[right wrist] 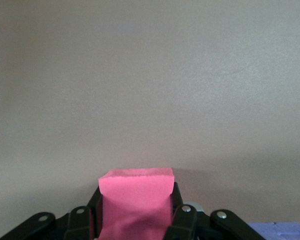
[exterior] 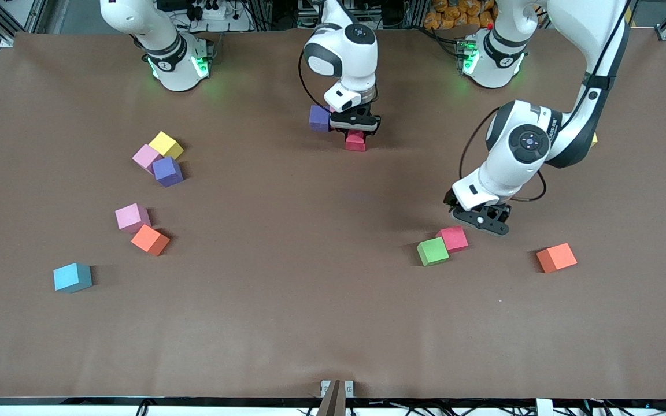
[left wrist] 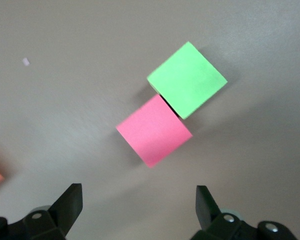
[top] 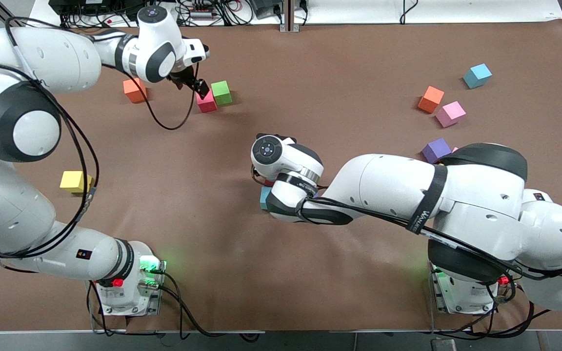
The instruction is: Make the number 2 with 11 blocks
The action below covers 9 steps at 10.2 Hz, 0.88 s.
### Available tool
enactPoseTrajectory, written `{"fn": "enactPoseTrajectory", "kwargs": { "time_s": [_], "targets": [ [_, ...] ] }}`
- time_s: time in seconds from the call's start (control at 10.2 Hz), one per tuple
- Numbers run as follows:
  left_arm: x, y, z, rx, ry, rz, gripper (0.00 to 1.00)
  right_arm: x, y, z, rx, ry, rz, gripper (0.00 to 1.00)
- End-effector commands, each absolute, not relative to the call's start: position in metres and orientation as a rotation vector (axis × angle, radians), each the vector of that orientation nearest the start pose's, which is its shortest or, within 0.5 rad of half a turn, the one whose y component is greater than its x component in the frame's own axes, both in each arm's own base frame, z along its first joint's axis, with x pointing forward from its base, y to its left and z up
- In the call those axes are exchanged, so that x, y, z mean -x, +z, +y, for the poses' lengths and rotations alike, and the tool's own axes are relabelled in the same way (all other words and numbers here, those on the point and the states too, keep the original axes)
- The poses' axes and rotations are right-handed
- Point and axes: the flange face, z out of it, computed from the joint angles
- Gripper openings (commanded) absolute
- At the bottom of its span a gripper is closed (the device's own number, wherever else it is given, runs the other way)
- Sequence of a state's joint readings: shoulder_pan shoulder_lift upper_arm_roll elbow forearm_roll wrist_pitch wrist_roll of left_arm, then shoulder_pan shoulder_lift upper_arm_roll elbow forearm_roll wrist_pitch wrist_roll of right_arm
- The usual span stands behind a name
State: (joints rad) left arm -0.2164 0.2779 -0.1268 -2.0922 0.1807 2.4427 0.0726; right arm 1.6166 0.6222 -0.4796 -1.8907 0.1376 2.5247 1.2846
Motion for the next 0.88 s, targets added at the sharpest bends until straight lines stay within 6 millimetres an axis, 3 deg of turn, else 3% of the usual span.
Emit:
{"fn": "enactPoseTrajectory", "kwargs": {
  "time_s": [0.0,0.1,0.2,0.29,0.39,0.49,0.78],
  "targets": [
    [-0.569,0.294,-0.222,2.768,-0.126,1.126,1.00,-0.249,0.209,0.597,3.094,-0.371,0.283,0.15],
    [-0.575,0.289,-0.226,2.720,-0.113,1.254,1.00,-0.249,0.210,0.598,3.091,-0.372,0.283,0.17],
    [-0.581,0.285,-0.227,2.682,-0.107,1.345,1.00,-0.249,0.210,0.598,3.090,-0.371,0.291,0.27],
    [-0.581,0.279,-0.228,2.685,-0.089,1.396,1.00,-0.250,0.211,0.599,3.085,-0.371,0.304,0.47],
    [-0.580,0.275,-0.226,2.701,-0.075,1.462,1.00,-0.253,0.214,0.599,3.079,-0.372,0.312,0.74],
    [-0.586,0.270,-0.208,2.692,-0.059,1.542,1.00,-0.256,0.214,0.598,3.077,-0.374,0.316,1.00],
    [-0.598,0.256,-0.208,2.651,-0.071,1.740,1.00,-0.280,0.230,0.591,3.096,-0.414,0.207,1.00]
  ]
}}
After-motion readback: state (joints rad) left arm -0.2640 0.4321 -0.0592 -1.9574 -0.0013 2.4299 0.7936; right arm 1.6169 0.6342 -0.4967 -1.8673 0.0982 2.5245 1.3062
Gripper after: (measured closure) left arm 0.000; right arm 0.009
